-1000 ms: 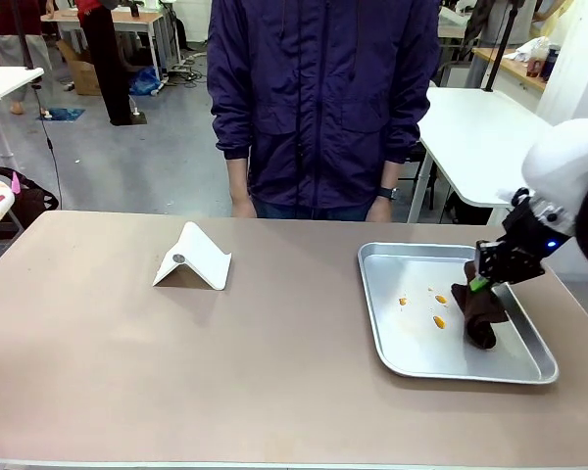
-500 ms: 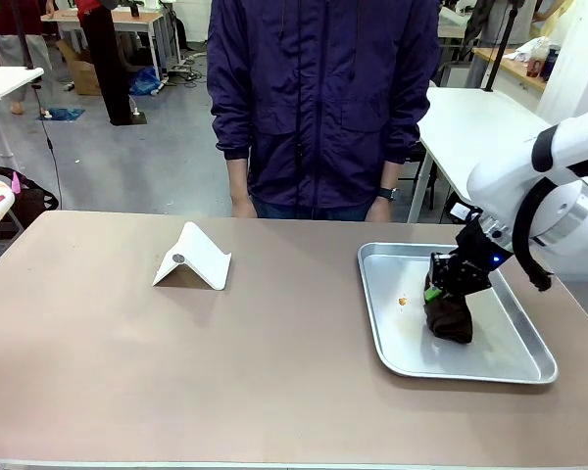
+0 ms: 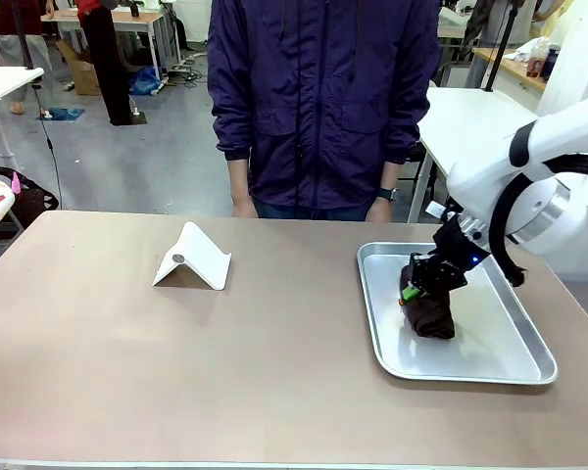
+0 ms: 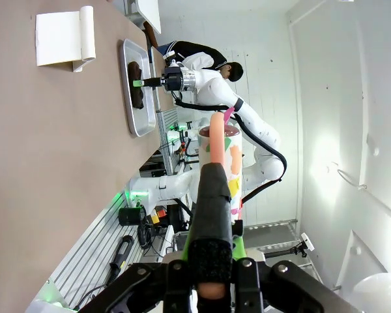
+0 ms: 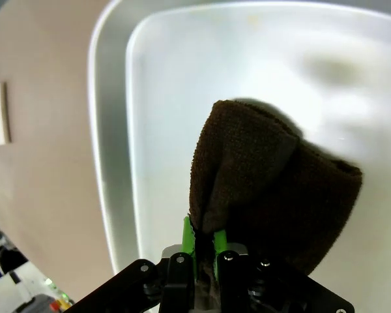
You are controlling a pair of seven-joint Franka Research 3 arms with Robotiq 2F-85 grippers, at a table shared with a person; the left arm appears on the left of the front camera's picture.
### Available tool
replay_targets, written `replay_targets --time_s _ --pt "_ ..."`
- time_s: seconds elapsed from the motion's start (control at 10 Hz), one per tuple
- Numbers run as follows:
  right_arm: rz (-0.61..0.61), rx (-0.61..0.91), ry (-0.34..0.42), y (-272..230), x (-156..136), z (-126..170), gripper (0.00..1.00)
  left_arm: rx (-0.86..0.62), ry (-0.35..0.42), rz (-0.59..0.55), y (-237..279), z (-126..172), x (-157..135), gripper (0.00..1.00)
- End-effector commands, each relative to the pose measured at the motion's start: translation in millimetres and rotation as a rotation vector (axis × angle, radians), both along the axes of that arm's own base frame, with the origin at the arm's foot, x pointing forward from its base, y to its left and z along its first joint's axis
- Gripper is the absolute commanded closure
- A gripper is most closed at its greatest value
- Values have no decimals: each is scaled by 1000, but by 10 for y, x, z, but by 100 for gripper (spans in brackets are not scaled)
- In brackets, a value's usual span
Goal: Clean the surface of the table.
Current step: Clean the area not pointed to by the person.
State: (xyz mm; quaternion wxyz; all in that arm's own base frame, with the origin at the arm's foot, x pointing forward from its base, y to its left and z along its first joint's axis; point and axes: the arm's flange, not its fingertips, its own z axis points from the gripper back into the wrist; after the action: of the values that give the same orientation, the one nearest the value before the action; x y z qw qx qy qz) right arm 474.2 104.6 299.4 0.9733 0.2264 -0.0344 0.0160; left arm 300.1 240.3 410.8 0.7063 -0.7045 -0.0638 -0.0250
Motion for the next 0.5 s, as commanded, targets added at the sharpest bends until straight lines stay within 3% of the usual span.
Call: replay_targets --time_s 0.0,0.4 --pt "103 32 -17 243 32 -61 88 -18 4 12 20 50 -10 78" --pt "156 7 -14 351 -20 -98 88 -18 4 12 20 50 -10 78"
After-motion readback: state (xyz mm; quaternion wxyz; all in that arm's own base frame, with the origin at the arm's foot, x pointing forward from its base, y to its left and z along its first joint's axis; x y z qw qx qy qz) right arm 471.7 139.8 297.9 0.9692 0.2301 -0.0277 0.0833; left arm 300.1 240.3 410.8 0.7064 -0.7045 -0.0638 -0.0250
